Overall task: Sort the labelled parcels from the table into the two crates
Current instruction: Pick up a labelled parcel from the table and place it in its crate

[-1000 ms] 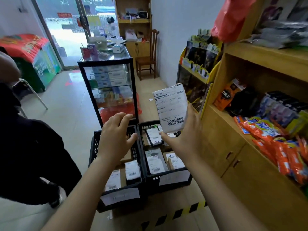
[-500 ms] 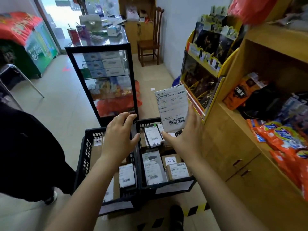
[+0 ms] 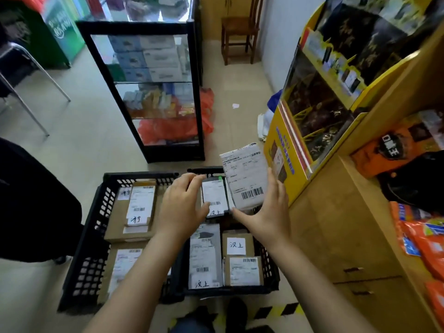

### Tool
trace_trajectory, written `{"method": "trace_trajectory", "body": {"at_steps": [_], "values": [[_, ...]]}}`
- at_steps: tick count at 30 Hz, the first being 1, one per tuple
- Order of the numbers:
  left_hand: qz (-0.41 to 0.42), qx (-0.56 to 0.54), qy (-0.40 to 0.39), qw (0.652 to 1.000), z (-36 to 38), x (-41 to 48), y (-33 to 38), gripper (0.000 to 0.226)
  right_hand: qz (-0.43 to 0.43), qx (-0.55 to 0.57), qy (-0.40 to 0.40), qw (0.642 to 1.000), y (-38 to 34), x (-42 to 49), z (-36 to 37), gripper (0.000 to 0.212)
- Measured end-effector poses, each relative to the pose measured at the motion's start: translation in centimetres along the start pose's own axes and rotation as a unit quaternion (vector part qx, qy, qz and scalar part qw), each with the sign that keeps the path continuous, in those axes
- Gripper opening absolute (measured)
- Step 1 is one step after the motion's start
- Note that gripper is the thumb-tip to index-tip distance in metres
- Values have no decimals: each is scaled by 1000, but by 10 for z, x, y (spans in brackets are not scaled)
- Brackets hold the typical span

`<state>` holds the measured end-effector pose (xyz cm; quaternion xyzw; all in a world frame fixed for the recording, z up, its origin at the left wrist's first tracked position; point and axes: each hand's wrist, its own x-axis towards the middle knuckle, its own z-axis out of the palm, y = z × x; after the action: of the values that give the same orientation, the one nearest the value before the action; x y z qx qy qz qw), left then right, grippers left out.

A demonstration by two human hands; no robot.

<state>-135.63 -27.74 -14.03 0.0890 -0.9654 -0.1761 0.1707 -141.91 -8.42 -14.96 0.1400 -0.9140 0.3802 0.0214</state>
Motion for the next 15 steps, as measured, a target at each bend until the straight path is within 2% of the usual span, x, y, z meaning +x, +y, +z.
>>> {"method": "trace_trajectory", "body": {"at_steps": [10, 15], "values": [[-54, -17, -130, 990, 122, 10, -43, 58, 92, -9, -125, 988, 91, 9, 91, 126], [-90, -64, -189, 976, 179, 18, -74, 73, 143, -11, -168, 975, 137, 10, 136, 126]]}}
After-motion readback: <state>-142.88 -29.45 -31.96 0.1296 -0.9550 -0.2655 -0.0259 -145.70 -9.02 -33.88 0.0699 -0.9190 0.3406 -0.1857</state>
